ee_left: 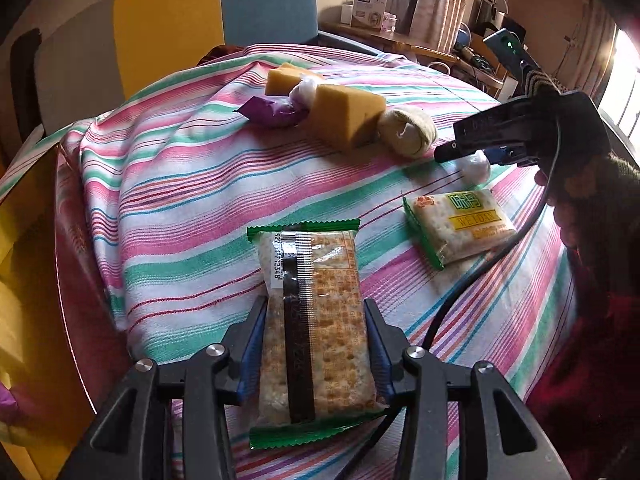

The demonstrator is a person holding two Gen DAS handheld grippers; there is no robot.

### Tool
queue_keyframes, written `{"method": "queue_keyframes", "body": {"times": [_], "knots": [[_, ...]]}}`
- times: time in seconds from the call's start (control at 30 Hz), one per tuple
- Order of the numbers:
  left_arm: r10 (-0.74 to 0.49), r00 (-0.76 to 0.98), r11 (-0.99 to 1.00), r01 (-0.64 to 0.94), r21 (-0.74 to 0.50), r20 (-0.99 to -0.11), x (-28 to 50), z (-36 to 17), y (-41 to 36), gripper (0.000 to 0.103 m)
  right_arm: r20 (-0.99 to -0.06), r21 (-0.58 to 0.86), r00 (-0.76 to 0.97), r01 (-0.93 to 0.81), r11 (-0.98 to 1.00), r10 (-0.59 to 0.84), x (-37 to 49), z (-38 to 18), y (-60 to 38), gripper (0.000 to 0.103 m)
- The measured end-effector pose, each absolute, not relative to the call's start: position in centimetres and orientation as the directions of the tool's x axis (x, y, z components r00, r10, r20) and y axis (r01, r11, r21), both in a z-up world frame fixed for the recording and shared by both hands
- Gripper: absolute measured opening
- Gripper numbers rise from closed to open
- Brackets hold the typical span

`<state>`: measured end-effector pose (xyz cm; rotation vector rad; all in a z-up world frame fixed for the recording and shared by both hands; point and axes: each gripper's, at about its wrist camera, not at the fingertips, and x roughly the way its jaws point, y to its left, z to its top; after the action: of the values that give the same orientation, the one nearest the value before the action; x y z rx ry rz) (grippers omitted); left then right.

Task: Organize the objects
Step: 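Hold the cracker packet in left tool while right tool grasps plastic-wrapped white bundle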

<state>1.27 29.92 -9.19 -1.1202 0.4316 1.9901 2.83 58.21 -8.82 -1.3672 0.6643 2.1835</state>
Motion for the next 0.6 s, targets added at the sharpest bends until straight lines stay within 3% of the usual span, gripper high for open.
{"method": "queue_keyframes", "body": {"times": [0.6], "knots": [[0.503, -0.310, -0.626, -0.774, -0.092, -0.807, 1.5, -9.1, 29.4, 0.046, -0.914, 0.026, -0.350, -0.552, -0.833, 0.203, 2.7, -8.7, 56.8, 0.049]]}}
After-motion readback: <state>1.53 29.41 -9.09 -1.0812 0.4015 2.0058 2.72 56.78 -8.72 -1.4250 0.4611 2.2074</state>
